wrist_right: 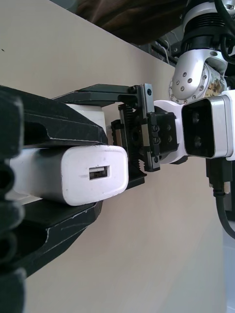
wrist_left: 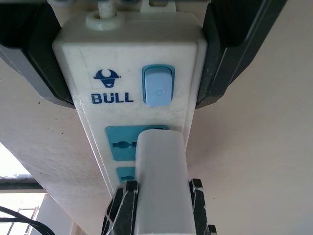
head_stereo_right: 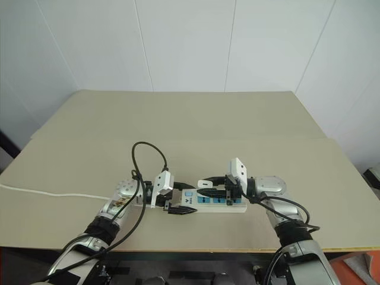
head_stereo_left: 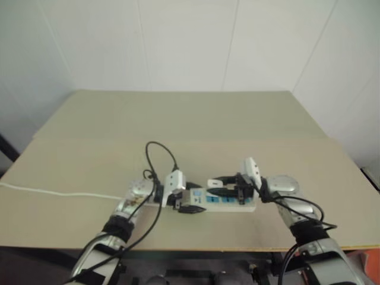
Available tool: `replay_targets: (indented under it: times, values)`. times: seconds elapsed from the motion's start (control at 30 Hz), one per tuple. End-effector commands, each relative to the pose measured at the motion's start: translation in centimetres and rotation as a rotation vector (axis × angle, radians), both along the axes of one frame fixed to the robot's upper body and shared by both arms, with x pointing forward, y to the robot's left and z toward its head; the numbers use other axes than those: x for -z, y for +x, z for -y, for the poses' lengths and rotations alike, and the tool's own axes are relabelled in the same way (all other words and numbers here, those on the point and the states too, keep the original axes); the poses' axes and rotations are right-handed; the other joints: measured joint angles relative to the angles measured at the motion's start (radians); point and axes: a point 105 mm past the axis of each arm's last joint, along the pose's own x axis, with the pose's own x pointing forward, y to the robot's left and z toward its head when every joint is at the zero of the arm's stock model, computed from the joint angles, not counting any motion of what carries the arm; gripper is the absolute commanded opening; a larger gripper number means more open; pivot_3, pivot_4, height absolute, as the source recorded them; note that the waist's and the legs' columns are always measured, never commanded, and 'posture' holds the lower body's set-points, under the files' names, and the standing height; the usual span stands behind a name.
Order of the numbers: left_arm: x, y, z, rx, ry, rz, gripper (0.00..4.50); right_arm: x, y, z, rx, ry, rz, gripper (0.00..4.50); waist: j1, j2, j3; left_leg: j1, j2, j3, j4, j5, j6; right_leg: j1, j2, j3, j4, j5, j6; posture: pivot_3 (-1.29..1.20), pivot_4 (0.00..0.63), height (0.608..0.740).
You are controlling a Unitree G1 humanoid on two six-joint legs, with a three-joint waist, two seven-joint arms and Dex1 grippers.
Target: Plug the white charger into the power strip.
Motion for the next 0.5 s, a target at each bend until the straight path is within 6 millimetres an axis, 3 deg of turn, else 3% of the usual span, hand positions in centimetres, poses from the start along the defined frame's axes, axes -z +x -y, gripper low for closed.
replay_targets:
  times: [0.03,0.2,0.5]
  values:
    - [-0.3,0.5,-1.8,-0.032,0.034,0.012,3.28,3.3,-0.4,0.3,0.012,-0.097,-0.105,1.17,-0.007,0.0,0.0,0.0,0.0,0.0,0.0,0.0,0.0,0.0,0.0,0.0,0.0,0.0,0.0,0.0,0.15,0.74]
    - [-0.7,0.9,-1.5,-0.05,0.016,0.02,3.28,3.3,0.1,-1.6,0.007,-0.049,-0.131,1.17,-0.025,-0.001,0.0,0.002,0.001,0.0,-0.001,0.0,0.0,0.001,0.001,0.0,0.001,0.0,-0.001,0.0,0.15,0.74]
    - [-1.0,1.1,-1.9,-0.051,0.027,0.039,3.28,4.8,-0.8,-2.6,-0.06,-0.101,-0.131,1.17,-0.04,-0.002,-0.001,0.016,0.001,0.001,-0.009,0.0,0.0,0.012,0.001,0.001,-0.001,-0.001,-0.002,0.0,0.15,0.74]
